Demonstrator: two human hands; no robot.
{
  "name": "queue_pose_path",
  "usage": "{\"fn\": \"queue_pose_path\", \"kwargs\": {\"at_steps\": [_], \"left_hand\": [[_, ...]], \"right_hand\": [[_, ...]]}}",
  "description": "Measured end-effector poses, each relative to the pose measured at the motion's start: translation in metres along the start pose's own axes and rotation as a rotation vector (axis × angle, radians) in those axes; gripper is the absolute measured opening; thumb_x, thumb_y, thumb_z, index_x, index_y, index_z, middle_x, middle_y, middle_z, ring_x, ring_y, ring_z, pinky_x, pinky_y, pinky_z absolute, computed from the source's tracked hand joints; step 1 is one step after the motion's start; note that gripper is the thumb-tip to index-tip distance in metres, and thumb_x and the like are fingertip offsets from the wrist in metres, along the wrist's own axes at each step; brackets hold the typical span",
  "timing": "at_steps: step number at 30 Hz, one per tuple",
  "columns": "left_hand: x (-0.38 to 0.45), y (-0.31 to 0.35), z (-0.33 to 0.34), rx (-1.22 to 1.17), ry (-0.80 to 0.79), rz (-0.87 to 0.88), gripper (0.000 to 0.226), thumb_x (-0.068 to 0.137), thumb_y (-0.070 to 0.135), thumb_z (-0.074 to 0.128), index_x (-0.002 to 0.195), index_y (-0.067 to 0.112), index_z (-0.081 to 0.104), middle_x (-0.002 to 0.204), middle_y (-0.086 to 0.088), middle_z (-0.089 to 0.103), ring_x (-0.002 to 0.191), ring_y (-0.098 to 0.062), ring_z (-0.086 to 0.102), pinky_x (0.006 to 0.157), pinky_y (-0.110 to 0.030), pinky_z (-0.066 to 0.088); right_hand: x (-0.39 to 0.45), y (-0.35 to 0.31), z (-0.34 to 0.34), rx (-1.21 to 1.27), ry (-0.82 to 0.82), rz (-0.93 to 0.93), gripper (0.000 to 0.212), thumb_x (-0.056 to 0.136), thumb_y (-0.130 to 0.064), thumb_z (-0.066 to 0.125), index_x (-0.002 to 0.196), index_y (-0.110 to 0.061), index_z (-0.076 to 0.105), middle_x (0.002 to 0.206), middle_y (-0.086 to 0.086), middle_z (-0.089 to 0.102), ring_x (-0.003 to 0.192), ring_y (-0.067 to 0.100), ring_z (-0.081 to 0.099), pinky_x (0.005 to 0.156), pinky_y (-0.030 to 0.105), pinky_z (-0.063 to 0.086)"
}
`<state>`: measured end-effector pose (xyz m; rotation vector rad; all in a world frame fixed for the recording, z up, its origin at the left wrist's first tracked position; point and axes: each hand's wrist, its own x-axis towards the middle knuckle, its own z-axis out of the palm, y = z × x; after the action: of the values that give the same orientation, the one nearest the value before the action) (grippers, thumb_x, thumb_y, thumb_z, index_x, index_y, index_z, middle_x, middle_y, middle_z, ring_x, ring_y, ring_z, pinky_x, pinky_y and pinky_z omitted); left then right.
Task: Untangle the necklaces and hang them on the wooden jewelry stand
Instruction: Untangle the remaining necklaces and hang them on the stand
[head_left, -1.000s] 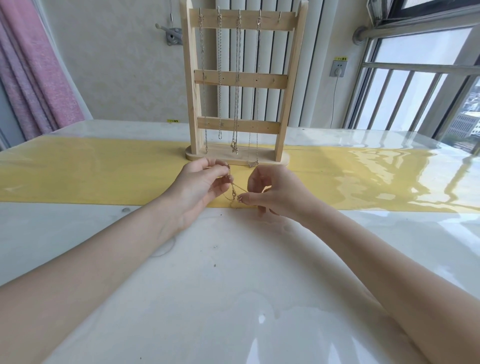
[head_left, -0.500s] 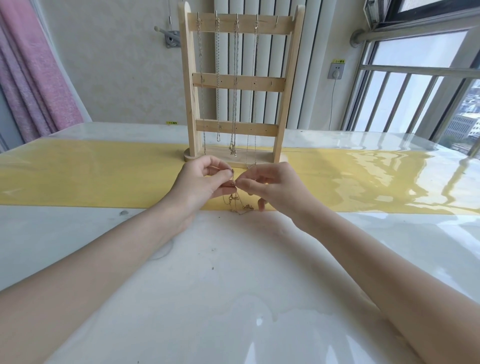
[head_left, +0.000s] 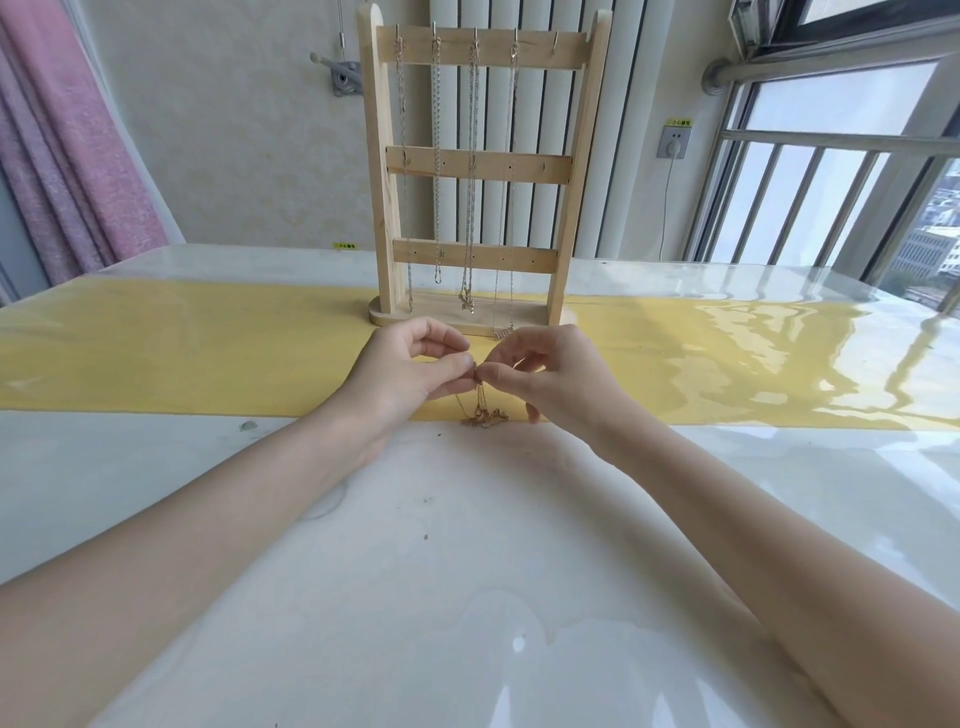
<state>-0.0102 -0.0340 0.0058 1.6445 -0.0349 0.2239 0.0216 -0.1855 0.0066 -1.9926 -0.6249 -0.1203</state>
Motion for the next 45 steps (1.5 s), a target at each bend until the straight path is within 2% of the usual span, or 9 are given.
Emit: {"fn": "queue_pose_path", "kwargs": {"at_steps": [5,7,10,14,19,26,34,39,45], "left_hand": [[-0.0015,-0.0007,0.0027,0.011,-0.022,0.000,0.010,0.088,0.000,0.061,0.086,0.010,0.059,0.088,-0.004,0.061,0.067,-0.011,0.070,0.077,-0.018,0.056],[-0.0027,0.0006,0.0036,0.022,-0.030,0.017,0.011,0.087,0.000,0.061,0.085,0.011,0.059,0.087,-0.003,0.061,0.066,-0.011,0.069,0.073,-0.017,0.056],[-0.0035,0.0023,0.0034,0.047,-0.040,0.050,0.011,0.087,0.000,0.061,0.084,0.010,0.060,0.084,-0.002,0.061,0.065,-0.009,0.068,0.071,-0.017,0.056],[-0.0044,0.0027,0.0032,0.061,-0.025,0.080,0.012,0.088,0.000,0.060,0.083,0.011,0.060,0.084,-0.002,0.061,0.065,-0.010,0.068,0.067,-0.015,0.054],[-0.0013,0.0011,0.0016,0.026,0.058,0.073,0.011,0.089,-0.001,0.059,0.084,0.009,0.059,0.088,-0.004,0.060,0.068,-0.011,0.070,0.074,-0.019,0.056],[-0.0024,0.0019,0.0023,0.035,0.040,0.071,0.014,0.086,-0.001,0.062,0.085,0.012,0.058,0.090,-0.002,0.059,0.070,-0.012,0.070,0.075,-0.016,0.054],[-0.0019,0.0013,0.0026,0.049,0.043,0.053,0.023,0.079,-0.006,0.068,0.083,0.015,0.059,0.088,-0.002,0.059,0.084,-0.019,0.068,0.091,-0.030,0.051],[-0.0011,0.0015,0.0022,-0.032,0.046,0.027,0.021,0.080,-0.009,0.065,0.085,0.010,0.058,0.089,-0.006,0.059,0.083,-0.019,0.067,0.081,-0.020,0.055],[-0.0022,0.0030,0.0029,-0.037,0.052,0.032,0.020,0.080,-0.008,0.065,0.085,0.010,0.059,0.090,-0.006,0.059,0.090,-0.022,0.066,0.080,-0.019,0.055]], "right_hand": [[0.0022,0.0034,-0.0032,0.046,0.014,0.016,0.012,0.087,-0.008,0.064,0.078,-0.012,0.071,0.051,-0.021,0.056,0.053,0.017,0.048,0.050,0.031,0.044],[0.0015,0.0035,-0.0024,0.054,0.009,0.025,0.013,0.088,-0.008,0.064,0.079,-0.011,0.072,0.056,-0.016,0.058,0.058,0.022,0.049,0.053,0.034,0.045],[0.0006,0.0028,-0.0046,0.149,-0.021,0.067,0.013,0.089,-0.010,0.064,0.078,-0.013,0.071,0.072,0.001,0.062,0.064,0.015,0.051,0.050,0.027,0.044],[-0.0005,0.0032,-0.0063,0.220,-0.112,0.179,0.013,0.089,-0.018,0.066,0.086,-0.007,0.072,0.073,-0.005,0.064,0.063,0.008,0.051,0.051,0.021,0.043],[-0.0006,0.0034,-0.0041,0.233,-0.107,0.208,0.020,0.087,-0.025,0.068,0.084,-0.006,0.071,0.075,0.002,0.059,0.063,0.010,0.050,0.050,0.021,0.042],[-0.0009,0.0015,-0.0028,0.188,-0.058,0.201,0.018,0.086,-0.019,0.069,0.079,-0.002,0.070,0.067,0.000,0.059,0.057,0.008,0.049,0.045,0.020,0.039],[-0.0014,0.0008,-0.0054,0.258,-0.056,0.236,0.023,0.093,-0.015,0.058,0.074,-0.010,0.070,0.074,0.002,0.062,0.060,0.009,0.051,0.048,0.019,0.041],[-0.0014,0.0014,-0.0051,0.249,-0.115,0.264,0.012,0.089,-0.017,0.065,0.084,-0.008,0.071,0.077,-0.001,0.063,0.063,0.009,0.052,0.051,0.019,0.041],[-0.0026,0.0003,-0.0034,0.220,-0.150,0.244,0.012,0.087,-0.015,0.068,0.076,-0.016,0.067,0.078,0.001,0.060,0.063,0.009,0.051,0.050,0.019,0.041]]}}
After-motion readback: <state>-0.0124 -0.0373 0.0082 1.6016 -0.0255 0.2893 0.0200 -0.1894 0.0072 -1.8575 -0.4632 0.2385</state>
